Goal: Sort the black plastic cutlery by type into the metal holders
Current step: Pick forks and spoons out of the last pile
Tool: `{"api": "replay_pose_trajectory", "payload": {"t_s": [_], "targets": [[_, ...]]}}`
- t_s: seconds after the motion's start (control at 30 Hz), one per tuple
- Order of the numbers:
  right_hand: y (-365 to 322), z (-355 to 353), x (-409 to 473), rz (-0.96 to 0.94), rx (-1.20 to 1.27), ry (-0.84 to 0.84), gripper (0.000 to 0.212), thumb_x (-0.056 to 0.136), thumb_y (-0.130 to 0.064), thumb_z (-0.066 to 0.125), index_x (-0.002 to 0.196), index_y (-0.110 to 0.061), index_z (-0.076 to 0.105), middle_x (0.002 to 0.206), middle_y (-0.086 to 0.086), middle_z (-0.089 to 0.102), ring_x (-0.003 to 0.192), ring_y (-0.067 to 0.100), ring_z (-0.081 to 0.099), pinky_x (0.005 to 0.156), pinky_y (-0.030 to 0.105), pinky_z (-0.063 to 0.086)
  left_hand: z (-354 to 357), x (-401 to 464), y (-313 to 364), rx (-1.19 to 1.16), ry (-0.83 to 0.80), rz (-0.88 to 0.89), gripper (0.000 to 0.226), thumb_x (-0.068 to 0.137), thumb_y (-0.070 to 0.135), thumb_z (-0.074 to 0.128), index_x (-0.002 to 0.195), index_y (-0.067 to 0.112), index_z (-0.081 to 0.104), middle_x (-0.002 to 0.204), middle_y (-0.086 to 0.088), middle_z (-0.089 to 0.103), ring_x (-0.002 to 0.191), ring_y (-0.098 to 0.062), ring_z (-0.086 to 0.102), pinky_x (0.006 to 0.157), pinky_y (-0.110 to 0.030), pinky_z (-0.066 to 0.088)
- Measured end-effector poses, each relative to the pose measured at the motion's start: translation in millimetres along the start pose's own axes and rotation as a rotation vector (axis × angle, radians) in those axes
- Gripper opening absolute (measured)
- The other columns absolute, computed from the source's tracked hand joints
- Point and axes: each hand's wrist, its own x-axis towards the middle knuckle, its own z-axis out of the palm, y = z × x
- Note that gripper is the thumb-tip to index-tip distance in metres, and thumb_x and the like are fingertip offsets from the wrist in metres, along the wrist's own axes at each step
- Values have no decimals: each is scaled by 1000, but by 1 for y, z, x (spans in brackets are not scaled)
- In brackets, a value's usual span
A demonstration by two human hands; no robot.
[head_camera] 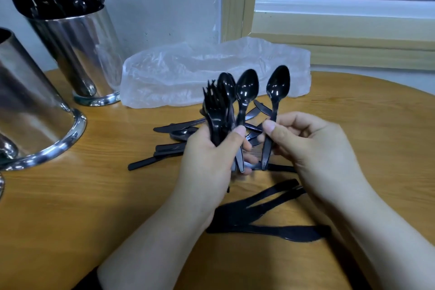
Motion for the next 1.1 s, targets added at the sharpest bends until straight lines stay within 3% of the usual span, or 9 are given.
{"api": "replay_pose_trajectory", "payload": {"t_s": [0.13,0.2,0.33,0.43,0.57,0.7,0.83,1.0,1.1], "targets": [[-2,10,-5,33,6,19,19,91,-27,70,80,-13,78,69,9,73,62,24,67,69,46,62,7,-4,-1,12,-42,-25,8,102,18,62,106,17,69,84,-9,73,73,-22,75,62,-40,64],[-3,16,-7,69,57,21,22,92,-28,70,79,-11,77,62,9,69,56,29,65,63,55,60,7,-3,-2,10,-31,-26,8,101,19,63,105,19,70,83,-9,73,68,-23,72,61,-39,62],[-3,23,-11,109,165,72,25,91,-24,71,74,-7,76,45,3,54,39,24,51,47,34,49,8,-3,-2,-25,-62,-52,11,102,21,62,111,20,69,85,-9,78,68,-26,75,59,-33,57],[-1,24,-10,130,194,103,21,89,-22,73,74,-7,77,42,2,51,34,23,48,40,28,45,9,-3,-2,-43,-68,-51,9,103,20,62,109,19,67,80,-9,76,65,-27,73,53,-32,54],[5,23,-7,78,173,69,28,87,-25,76,77,0,70,57,9,57,40,27,51,46,35,45,7,-1,-5,6,-76,-57,8,103,22,61,106,18,66,80,-3,74,57,-22,62,46,-30,45],[6,20,-2,35,121,59,24,89,-31,72,102,-11,67,64,5,61,51,11,54,52,21,44,4,0,-6,-9,-140,-76,14,105,20,56,97,11,62,80,-2,68,53,-18,50,45,-28,35],[8,11,1,-25,89,72,39,90,-49,62,121,-25,64,69,-3,54,59,22,51,58,35,42,1,-1,-5,14,-242,-84,16,106,21,54,93,13,59,79,-3,64,52,-18,43,46,-28,31],[-1,9,-2,-105,18,48,15,101,-25,59,104,-11,64,60,0,46,58,21,48,56,28,41,-7,-5,2,23,-338,-79,18,105,19,54,89,16,60,77,-6,65,52,-17,41,45,-27,29],[-11,8,-5,-105,17,-22,18,99,-34,59,109,-20,65,62,7,52,57,27,52,61,38,43,-16,-10,4,-4,-428,-94,21,106,23,54,94,9,64,77,-13,61,51,-16,40,46,-27,28]]}}
